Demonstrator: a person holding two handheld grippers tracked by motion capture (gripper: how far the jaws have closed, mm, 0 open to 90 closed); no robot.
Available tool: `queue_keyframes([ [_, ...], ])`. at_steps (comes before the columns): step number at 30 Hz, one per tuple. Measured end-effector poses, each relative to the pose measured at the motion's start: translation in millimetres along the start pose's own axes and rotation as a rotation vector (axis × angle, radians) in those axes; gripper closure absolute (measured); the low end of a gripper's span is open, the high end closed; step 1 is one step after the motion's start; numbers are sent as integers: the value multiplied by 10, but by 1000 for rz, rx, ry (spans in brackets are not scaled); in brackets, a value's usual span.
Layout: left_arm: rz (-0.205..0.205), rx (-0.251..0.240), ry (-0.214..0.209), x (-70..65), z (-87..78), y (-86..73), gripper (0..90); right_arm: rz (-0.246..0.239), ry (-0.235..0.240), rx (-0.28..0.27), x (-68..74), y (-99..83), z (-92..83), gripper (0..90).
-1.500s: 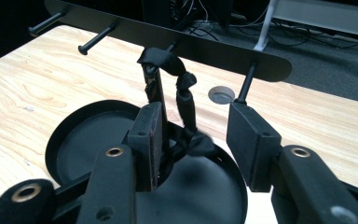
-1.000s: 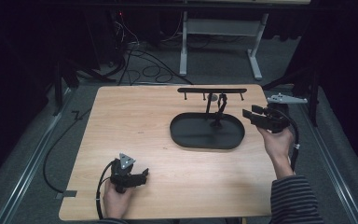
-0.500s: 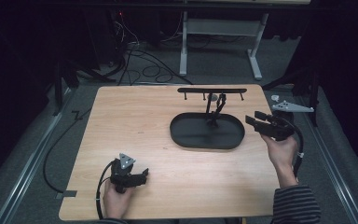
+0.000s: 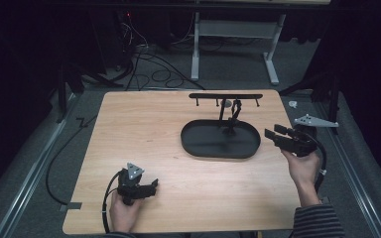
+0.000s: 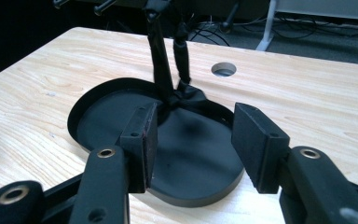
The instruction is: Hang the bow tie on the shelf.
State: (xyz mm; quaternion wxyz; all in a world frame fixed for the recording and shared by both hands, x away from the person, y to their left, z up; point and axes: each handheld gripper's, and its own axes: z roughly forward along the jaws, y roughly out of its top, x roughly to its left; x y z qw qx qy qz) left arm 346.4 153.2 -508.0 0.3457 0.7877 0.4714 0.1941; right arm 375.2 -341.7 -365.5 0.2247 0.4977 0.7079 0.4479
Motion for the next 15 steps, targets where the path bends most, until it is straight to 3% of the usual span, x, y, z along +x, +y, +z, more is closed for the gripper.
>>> queue_keyframes([
  [15, 0, 0, 0, 0, 0, 0, 153, 20, -1, -19, -14, -179, -127, 523],
])
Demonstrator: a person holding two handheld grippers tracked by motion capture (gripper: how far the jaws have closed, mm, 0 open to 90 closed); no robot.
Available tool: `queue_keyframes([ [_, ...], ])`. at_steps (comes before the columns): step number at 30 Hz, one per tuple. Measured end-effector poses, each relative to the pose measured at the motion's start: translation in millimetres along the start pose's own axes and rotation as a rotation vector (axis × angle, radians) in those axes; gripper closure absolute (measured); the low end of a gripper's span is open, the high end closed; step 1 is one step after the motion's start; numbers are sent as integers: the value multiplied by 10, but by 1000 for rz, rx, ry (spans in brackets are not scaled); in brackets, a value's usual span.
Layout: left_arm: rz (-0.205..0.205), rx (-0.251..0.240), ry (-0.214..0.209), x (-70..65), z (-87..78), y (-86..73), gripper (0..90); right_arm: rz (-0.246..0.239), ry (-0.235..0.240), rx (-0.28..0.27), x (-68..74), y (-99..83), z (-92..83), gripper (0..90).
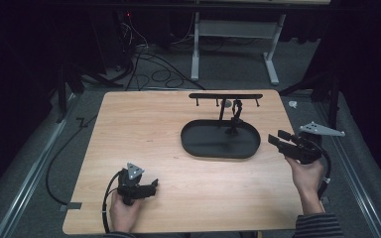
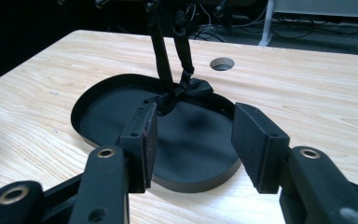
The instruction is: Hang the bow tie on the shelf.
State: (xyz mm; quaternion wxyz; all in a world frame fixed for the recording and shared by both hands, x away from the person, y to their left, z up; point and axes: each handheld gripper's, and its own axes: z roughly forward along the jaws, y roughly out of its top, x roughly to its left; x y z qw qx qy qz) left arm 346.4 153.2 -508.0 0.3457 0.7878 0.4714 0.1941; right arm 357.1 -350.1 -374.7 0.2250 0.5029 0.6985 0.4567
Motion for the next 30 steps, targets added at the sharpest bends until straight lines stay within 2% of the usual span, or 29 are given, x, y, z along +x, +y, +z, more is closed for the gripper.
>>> queue_keyframes([
  [15, 0, 0, 0, 0, 0, 0, 153, 25, 9, -8, 29, -205, -88, 520],
  [30, 0, 0, 0, 0, 0, 0, 153, 32, 29, 3, 97, -370, -88, 517],
])
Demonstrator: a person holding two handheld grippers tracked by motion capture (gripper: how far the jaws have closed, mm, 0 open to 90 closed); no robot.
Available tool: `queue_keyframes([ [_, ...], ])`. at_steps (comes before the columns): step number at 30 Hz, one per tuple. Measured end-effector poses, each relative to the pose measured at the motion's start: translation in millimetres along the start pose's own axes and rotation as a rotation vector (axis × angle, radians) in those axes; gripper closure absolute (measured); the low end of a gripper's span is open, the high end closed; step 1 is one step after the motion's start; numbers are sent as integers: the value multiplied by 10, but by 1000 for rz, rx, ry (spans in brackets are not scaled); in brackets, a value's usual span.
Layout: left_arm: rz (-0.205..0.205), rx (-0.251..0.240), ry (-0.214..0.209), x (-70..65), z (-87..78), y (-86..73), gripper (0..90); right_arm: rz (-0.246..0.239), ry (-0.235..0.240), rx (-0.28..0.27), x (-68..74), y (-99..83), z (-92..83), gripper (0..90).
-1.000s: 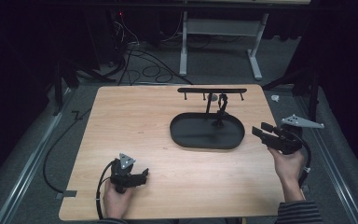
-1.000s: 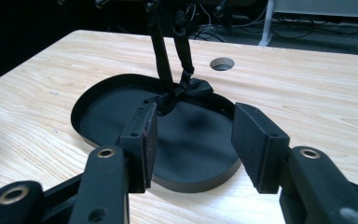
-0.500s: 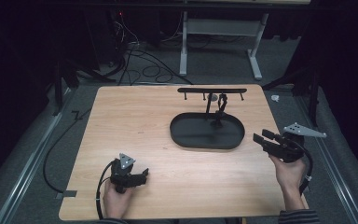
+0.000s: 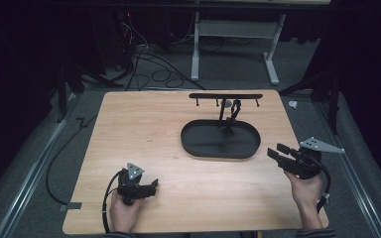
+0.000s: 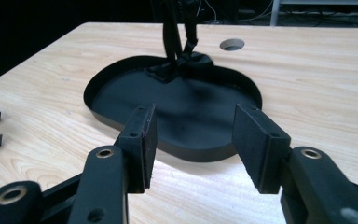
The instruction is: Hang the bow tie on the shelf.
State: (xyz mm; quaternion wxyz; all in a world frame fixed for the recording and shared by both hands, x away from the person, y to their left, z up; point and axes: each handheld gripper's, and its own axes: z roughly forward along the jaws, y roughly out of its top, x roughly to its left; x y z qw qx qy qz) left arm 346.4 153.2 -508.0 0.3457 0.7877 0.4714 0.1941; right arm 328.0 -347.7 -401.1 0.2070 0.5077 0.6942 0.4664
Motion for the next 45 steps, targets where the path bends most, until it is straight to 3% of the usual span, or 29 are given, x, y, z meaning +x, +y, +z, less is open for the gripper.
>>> queue_keyframes([
  [30, 0, 0, 0, 0, 0, 0, 153, 51, 57, 55, 62, -356, 186, 516],
  [45, 0, 0, 0, 0, 0, 0, 153, 46, 71, 77, 140, -448, 277, 517],
])
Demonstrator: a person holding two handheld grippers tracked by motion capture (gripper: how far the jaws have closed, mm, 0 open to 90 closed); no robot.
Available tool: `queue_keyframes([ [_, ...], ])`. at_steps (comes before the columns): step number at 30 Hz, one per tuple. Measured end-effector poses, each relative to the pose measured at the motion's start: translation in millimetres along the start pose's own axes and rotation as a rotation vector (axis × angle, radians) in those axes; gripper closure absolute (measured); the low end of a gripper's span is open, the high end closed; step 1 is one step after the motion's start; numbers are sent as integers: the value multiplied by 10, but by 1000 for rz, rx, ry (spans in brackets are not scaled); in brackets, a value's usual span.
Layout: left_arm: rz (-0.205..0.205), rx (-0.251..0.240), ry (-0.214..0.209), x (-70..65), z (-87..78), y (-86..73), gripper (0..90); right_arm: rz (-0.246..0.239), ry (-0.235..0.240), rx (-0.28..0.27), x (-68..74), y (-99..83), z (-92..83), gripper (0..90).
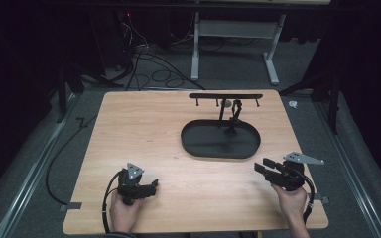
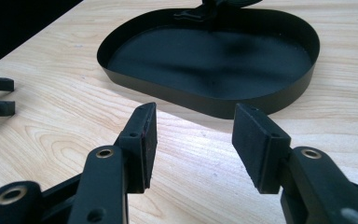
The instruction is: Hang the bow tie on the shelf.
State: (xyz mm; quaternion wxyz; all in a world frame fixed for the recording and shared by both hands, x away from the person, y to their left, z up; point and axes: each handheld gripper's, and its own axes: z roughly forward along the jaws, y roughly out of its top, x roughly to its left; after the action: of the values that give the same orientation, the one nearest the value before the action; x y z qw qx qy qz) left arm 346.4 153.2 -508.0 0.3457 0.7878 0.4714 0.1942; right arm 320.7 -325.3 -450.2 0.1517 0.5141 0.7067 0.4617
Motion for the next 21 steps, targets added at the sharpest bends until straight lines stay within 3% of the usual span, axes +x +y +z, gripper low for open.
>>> queue_keyframes([
  [21, 0, 0, 0, 0, 0, 0, 153, -27, 7, 53, 91, -158, 214, 517],
])
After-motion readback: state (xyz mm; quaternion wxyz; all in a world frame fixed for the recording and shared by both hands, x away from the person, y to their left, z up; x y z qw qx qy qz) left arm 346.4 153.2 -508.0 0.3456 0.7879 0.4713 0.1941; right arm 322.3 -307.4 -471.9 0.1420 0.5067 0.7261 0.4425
